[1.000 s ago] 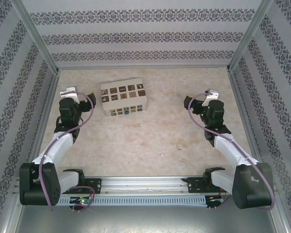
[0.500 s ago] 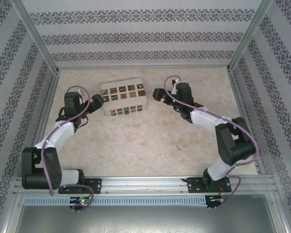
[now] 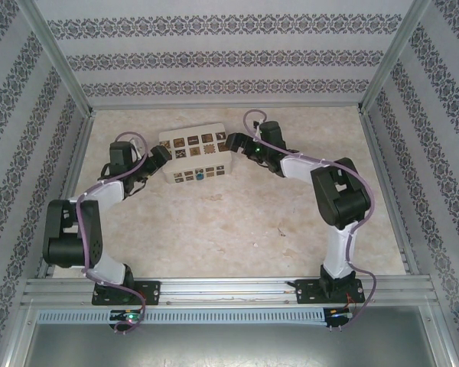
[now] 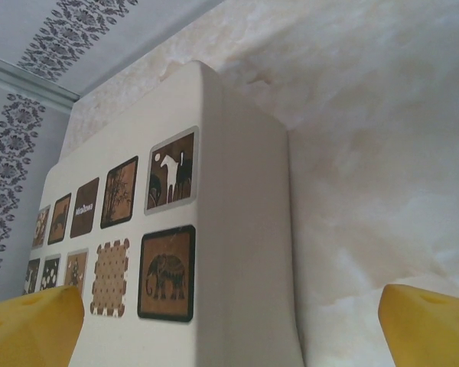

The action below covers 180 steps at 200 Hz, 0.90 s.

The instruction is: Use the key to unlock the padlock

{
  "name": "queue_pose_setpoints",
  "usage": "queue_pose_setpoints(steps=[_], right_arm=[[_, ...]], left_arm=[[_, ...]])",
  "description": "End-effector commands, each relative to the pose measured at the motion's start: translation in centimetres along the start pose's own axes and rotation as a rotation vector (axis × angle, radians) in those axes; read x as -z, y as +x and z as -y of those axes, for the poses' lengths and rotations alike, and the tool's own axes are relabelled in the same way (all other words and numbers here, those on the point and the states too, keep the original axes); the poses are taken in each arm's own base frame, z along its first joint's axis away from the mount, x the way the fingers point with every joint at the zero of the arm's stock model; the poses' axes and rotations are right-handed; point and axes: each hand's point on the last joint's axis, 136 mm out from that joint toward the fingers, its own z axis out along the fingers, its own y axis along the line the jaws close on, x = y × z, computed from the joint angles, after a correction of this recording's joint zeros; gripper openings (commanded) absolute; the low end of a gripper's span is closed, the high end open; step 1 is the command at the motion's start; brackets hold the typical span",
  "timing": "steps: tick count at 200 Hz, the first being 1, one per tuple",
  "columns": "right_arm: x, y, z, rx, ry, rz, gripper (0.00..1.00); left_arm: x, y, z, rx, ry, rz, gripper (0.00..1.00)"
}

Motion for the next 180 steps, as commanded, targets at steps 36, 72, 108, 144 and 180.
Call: queue_pose_setpoints(steps=[36,72,108,144,180], right_arm=[[-2.0,0.9,-2.9,-0.001,-0.103,-0.061,0.99],[-1.7,1.9,-3.4,0.002,-0.132,-0.096,0.99],[-0.6,3.2,-4.4,0.020,-0.170,-0.128,0.98],[1.1,4.6,-4.7,0.035,-0.167,-0.135,0.97],[3.1,6.1,-5.0,0.046,-0.160,-0.136,0.97]], left_arm=[[-2.5,0.2,3.9,0.007,0.173,-0.095,0.81],[-3.1,1.3,4.1,0.016,0.186,-0.117,0.78],[-3.5,2.7,4.9,0.001,0.197,-0.149,0.77],[-3.2,4.0,6.0,-0.024,0.214,-0.176,0.77],[-2.5,5.4,6.7,-0.039,0.223,-0.201,0.77]])
